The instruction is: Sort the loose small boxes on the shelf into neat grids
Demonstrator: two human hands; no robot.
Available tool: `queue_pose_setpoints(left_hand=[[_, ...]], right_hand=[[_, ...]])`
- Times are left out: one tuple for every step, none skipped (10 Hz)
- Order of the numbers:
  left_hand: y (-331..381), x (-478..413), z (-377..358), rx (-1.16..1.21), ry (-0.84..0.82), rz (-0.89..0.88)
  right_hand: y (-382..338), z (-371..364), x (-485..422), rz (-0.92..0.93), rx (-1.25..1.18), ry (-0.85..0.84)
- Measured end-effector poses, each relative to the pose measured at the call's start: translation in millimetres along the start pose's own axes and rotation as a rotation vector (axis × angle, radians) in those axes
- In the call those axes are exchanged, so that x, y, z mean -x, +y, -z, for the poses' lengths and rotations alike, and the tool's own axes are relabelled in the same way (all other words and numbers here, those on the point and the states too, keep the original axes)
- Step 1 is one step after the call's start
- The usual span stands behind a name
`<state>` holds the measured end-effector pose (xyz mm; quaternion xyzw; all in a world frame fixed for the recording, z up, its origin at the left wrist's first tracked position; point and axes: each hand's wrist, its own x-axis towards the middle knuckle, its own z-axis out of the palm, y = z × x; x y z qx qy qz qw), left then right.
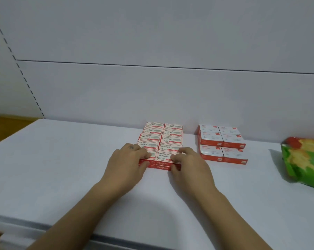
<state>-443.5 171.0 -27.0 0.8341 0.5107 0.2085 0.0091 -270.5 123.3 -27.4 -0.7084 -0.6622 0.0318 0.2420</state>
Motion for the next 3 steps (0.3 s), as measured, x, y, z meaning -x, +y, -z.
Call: queue_pose_setpoints(left_hand=[[5,-9,10,-0.126,-0.064,-0.01],[15,-20,24,-0.236,-0.202,-0.012],[15,-27,38,-0.251,-0.364,-0.03]], right_hand=[[0,0,0,-0.002,0.045,-0.015],[-3,5,4,-0.027,0.06,-0.055],[-12,21,-1,-0.005,0.087,-0.165]])
